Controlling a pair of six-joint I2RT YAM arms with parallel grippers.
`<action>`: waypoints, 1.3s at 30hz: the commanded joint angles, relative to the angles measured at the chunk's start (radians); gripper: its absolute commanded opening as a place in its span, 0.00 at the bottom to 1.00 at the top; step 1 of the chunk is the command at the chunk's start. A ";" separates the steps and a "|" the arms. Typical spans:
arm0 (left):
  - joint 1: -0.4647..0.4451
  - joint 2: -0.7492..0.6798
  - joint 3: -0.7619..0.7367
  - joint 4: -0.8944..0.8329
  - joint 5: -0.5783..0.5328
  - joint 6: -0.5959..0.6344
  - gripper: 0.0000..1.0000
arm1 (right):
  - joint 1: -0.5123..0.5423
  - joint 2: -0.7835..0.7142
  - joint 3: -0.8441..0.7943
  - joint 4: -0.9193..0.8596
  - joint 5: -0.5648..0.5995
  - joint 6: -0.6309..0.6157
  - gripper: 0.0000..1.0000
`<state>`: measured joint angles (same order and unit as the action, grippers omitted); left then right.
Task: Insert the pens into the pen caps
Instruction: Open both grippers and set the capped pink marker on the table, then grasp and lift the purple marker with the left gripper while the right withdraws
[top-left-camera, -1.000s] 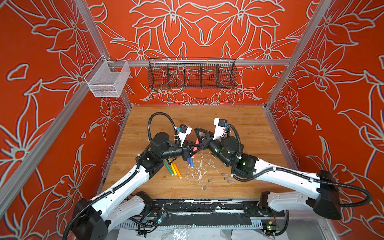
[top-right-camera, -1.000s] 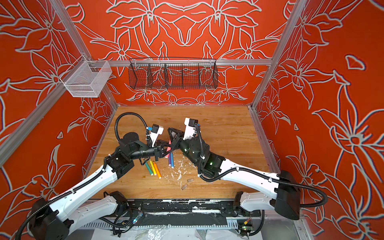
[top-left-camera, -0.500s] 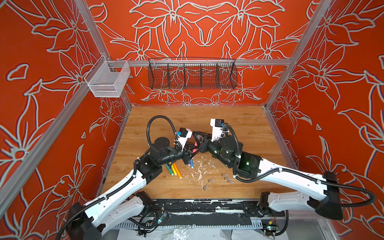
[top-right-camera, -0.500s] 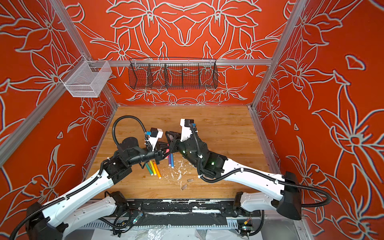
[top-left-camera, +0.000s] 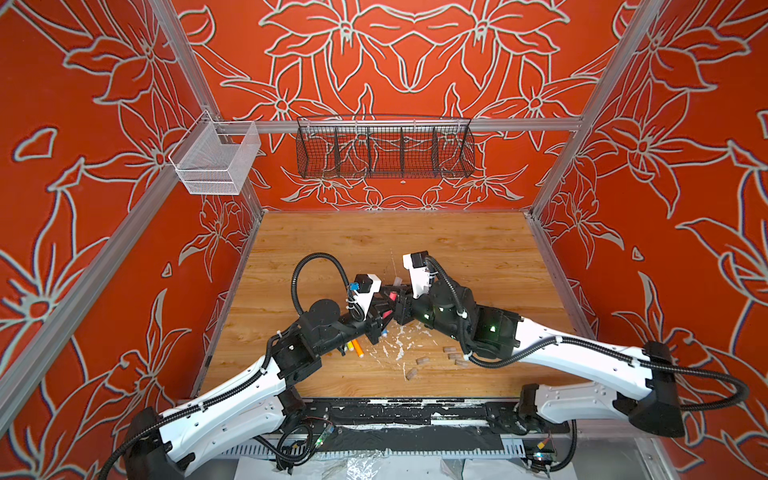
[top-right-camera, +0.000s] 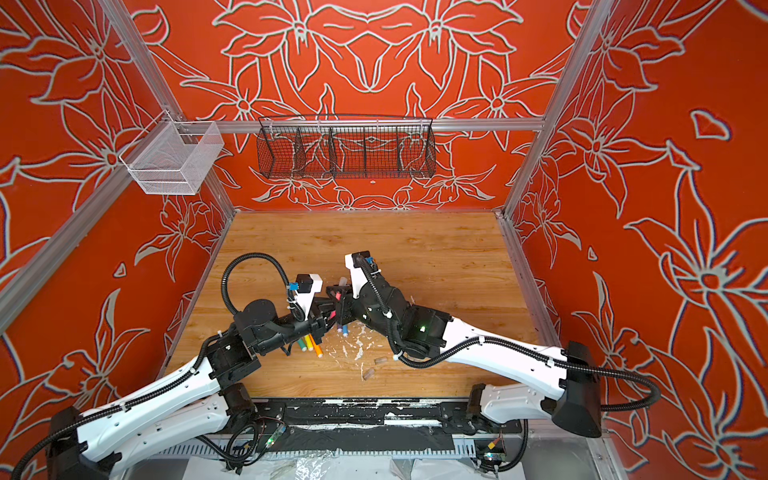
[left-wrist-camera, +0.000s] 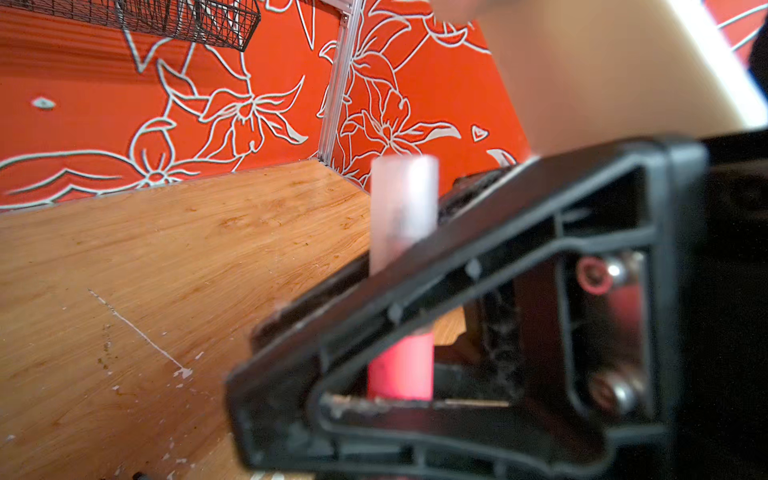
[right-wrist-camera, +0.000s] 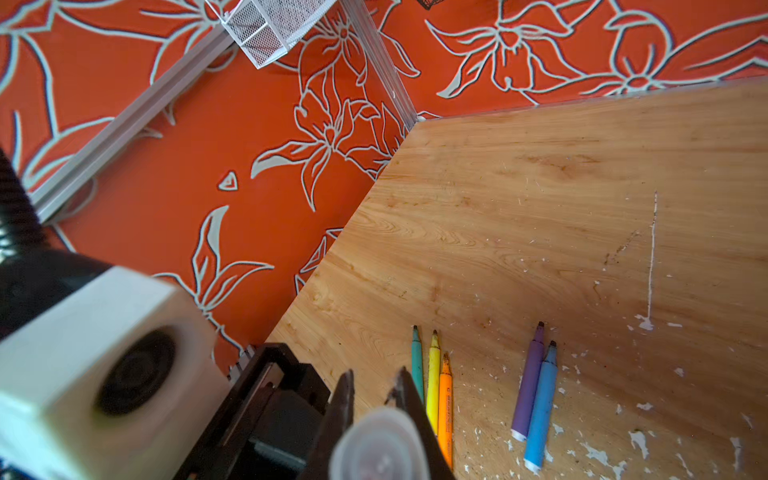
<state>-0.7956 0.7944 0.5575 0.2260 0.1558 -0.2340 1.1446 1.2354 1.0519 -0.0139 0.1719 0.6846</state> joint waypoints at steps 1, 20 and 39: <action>0.013 0.007 0.084 0.025 -0.180 -0.062 0.12 | 0.032 -0.013 0.007 -0.117 -0.068 0.033 0.00; 0.013 0.329 0.235 -0.737 -0.492 -0.526 0.71 | -0.524 0.261 0.034 -0.445 -0.325 -0.060 0.00; 0.013 0.782 0.396 -0.766 -0.487 -0.533 0.45 | -0.606 0.508 0.062 -0.505 -0.359 -0.117 0.06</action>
<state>-0.7853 1.5440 0.9234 -0.5163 -0.3031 -0.7525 0.5442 1.7123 1.0840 -0.4969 -0.1684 0.5873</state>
